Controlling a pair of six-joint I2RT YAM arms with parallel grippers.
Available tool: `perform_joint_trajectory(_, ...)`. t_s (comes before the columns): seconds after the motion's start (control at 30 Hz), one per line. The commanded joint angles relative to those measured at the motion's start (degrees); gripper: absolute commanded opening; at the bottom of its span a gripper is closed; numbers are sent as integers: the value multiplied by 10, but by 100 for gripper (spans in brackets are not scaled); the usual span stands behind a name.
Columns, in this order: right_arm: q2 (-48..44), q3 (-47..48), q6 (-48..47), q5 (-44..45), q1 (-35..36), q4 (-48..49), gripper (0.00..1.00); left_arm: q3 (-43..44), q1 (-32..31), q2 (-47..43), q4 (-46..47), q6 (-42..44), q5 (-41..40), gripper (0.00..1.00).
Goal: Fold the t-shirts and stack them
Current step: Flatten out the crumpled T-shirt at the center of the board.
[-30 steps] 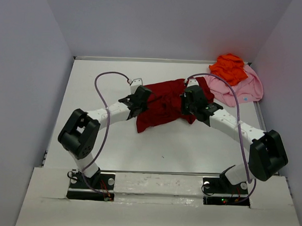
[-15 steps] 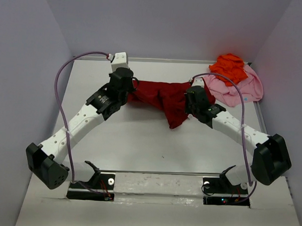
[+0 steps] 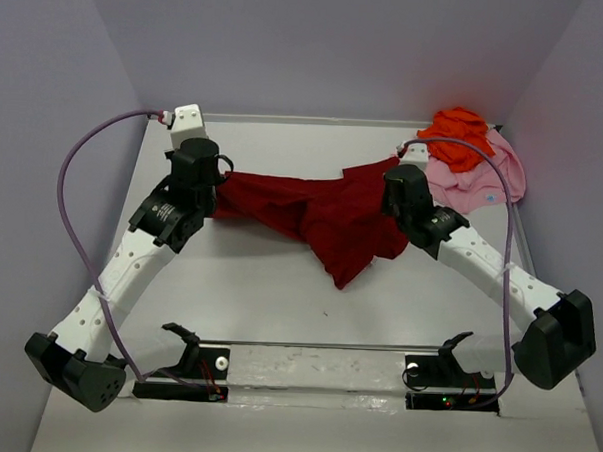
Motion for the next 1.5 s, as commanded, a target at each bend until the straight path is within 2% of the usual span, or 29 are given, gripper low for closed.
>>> perform_joint_trajectory(0.0,-2,66,-16,45,-13,4,0,-21,21,-18,18,25,-1,0)
perform_joint_trajectory(0.37,39,286,-93,63,-44,-37,0,-39,29,-33,30,27,6,0)
perform_joint_trajectory(0.83,50,386,-152,85,-50,-49,0,-25,30,-23,41,28,36,0)
perform_joint_trajectory(1.0,37,377,-147,73,-50,-52,0,-50,30,16,60,14,102,0)
perform_joint_trajectory(1.1,31,354,-139,67,-50,-52,0,-87,29,59,101,-1,172,0)
perform_joint_trajectory(1.2,36,341,-132,58,-50,-52,0,-65,30,87,80,-32,232,0)
perform_joint_trajectory(1.37,37,327,-133,66,-50,-52,0,-90,27,55,70,-60,213,0)
perform_joint_trajectory(1.47,25,310,-124,81,-50,-55,0,-107,27,0,50,-56,163,0)
